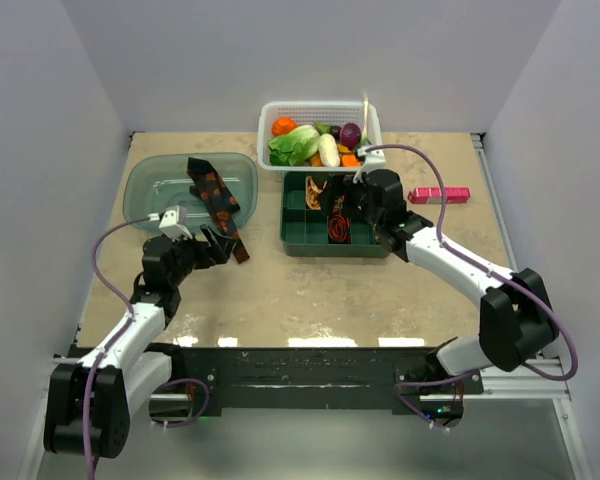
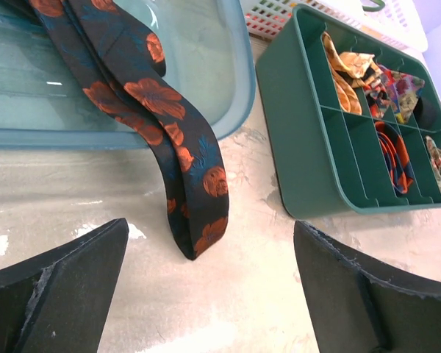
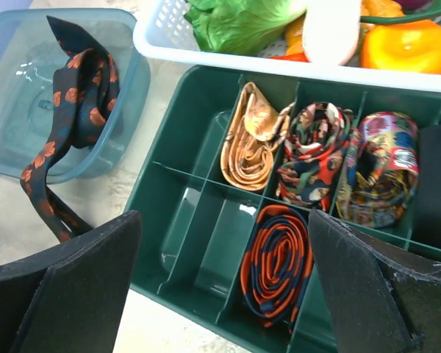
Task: Roll the ties
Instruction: Pick up the tie from the bin.
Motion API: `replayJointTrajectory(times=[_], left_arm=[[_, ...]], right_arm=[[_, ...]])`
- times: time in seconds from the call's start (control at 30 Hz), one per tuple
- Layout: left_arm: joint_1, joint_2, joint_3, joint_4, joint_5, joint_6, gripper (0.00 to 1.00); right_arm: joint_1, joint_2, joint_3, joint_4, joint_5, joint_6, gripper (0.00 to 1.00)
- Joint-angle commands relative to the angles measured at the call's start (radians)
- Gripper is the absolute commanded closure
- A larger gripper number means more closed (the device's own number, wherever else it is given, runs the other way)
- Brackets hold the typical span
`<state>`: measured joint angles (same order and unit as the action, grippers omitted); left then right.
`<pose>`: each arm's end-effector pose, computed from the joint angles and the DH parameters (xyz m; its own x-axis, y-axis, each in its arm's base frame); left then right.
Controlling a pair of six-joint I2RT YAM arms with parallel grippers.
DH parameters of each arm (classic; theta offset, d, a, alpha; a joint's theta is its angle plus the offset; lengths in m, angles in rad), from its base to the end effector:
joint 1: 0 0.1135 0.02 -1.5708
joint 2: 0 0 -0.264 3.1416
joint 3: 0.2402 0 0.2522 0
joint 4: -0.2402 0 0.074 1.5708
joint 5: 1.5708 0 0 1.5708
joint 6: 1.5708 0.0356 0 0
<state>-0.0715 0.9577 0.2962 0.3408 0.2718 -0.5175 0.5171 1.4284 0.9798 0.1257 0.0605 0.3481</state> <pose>0.1998 -0.0239 0.1921 -0.4330 -0.4467 -0.7829 0.1251 0.8303 -0.5430 0.2907 0.1628 0.2879 -0.4106 0.1582 -0.8980 -0.3229 0.8958 0.3055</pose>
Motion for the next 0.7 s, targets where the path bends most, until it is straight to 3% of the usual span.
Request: replayJointTrajectory(times=[0.0, 0.23, 0.67], left_arm=[[0.009, -0.004, -0.026, 0.073, 0.047, -0.021, 0.0], [0.009, 0.185, -0.017, 0.298, 0.171, -0.072, 0.03], [0.009, 0.524, 0.11, 0.44, 0.237, -0.084, 0.19]], right_arm=[[0.032, 0.035, 0.086, 0.037, -0.039, -0.008, 0.01], [0.066, 0.112, 0.135, 0.031, -0.047, -0.015, 0.01], [0.069, 0.135, 0.148, 0.025, -0.057, -0.032, 0.01]])
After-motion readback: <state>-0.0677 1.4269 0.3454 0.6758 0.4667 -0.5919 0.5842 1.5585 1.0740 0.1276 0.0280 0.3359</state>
